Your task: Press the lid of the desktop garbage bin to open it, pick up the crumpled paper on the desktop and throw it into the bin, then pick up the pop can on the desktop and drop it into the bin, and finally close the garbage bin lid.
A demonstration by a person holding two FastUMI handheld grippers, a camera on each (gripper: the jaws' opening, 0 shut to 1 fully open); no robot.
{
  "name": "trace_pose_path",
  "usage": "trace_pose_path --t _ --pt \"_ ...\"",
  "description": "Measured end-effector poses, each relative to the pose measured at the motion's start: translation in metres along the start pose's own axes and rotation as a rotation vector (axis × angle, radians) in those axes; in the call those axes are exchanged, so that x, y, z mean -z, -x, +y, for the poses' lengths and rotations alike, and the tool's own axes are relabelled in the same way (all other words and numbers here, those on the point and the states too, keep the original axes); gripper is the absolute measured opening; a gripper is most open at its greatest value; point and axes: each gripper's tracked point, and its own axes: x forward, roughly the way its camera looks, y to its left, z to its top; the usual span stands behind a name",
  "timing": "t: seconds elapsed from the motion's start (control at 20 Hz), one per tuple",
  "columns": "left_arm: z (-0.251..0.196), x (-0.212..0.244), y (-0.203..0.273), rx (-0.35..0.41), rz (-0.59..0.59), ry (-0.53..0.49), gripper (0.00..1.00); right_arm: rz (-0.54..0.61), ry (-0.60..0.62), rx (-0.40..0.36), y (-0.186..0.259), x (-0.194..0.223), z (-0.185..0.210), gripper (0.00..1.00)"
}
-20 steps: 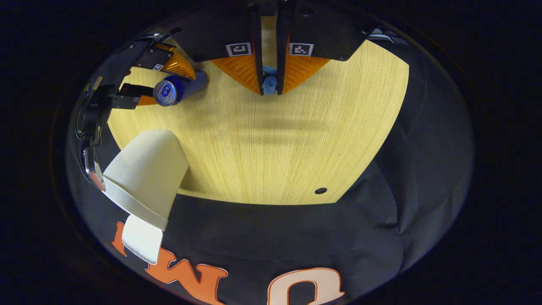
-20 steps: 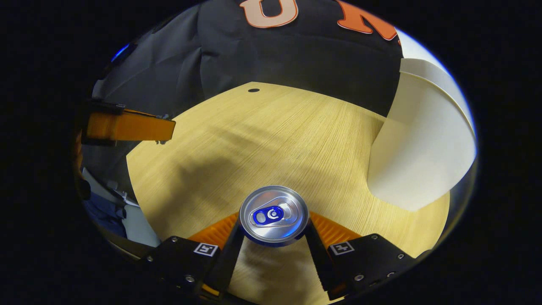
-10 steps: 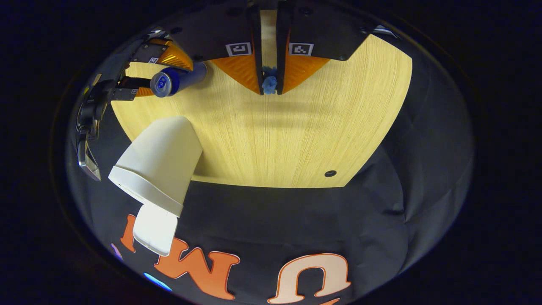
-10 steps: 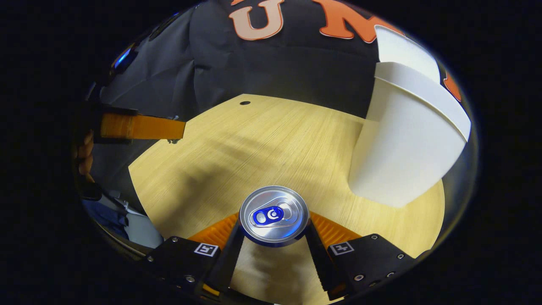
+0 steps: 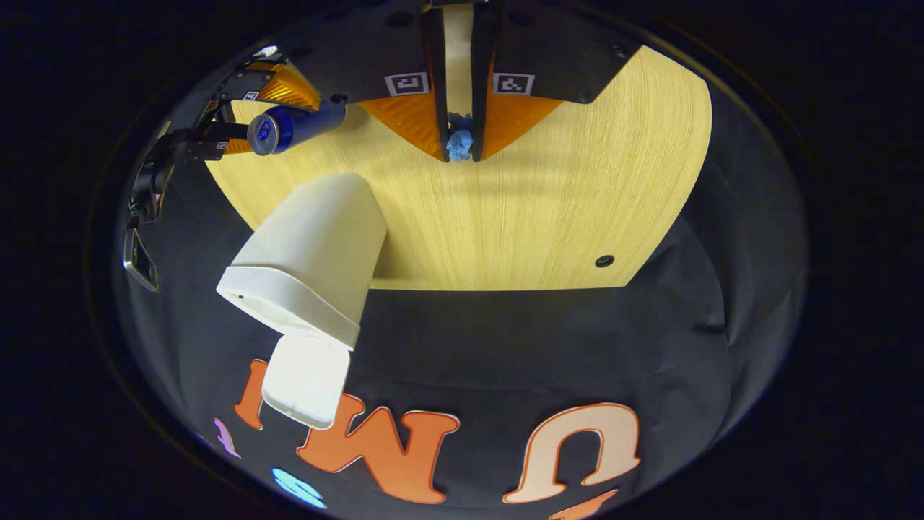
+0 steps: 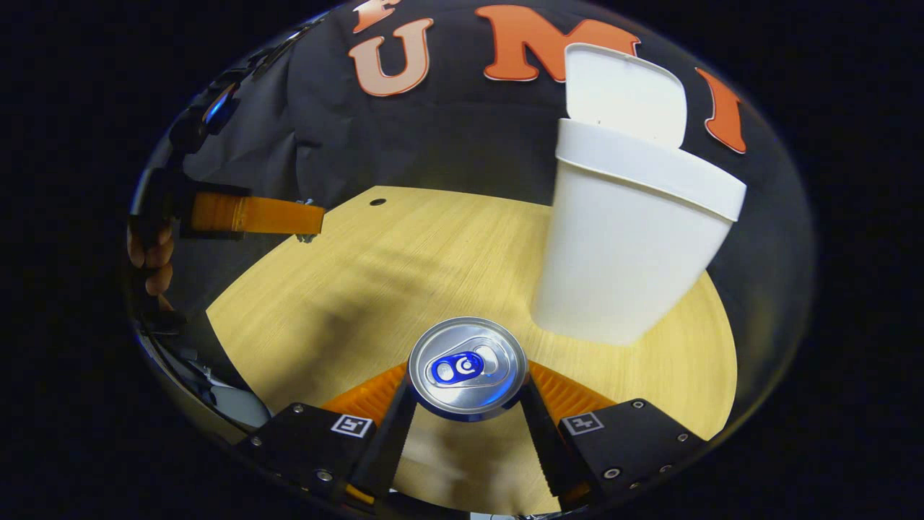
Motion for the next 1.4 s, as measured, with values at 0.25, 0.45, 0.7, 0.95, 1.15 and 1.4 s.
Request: trace_pose_path --t 0.25,0.45,0.7,0.95,1.15,1.4 --pt "-0.028 -0.016 -0.011 0.055 -0.031 -0.061 0.18 -0.019 -0.054 0.051 0.004 -0.006 -0.002 0.8" --pt "-0.057 -0.038 -0.016 0.105 -0.067 -0.096 0.18 -0.038 -0.09 0.094 0.023 0.003 -0.021 0.8" --pt "-0.089 -0.069 -0.018 0.161 -0.106 -0.1 0.18 -0.048 -0.12 0.133 0.035 0.003 -0.042 0.8" --pt "-0.116 -0.106 -0.015 0.213 -0.174 -0.119 0.18 -0.052 -0.153 0.173 0.046 0.007 -0.06 0.8" --pt "-0.139 -0.136 -0.018 0.247 -0.244 -0.15 0.18 -0.055 -0.179 0.201 0.053 0.011 -0.074 0.8" --pt "-0.168 -0.169 -0.017 0.294 -0.336 -0.176 0.18 -0.062 -0.196 0.233 0.063 0.013 -0.086 0.8"
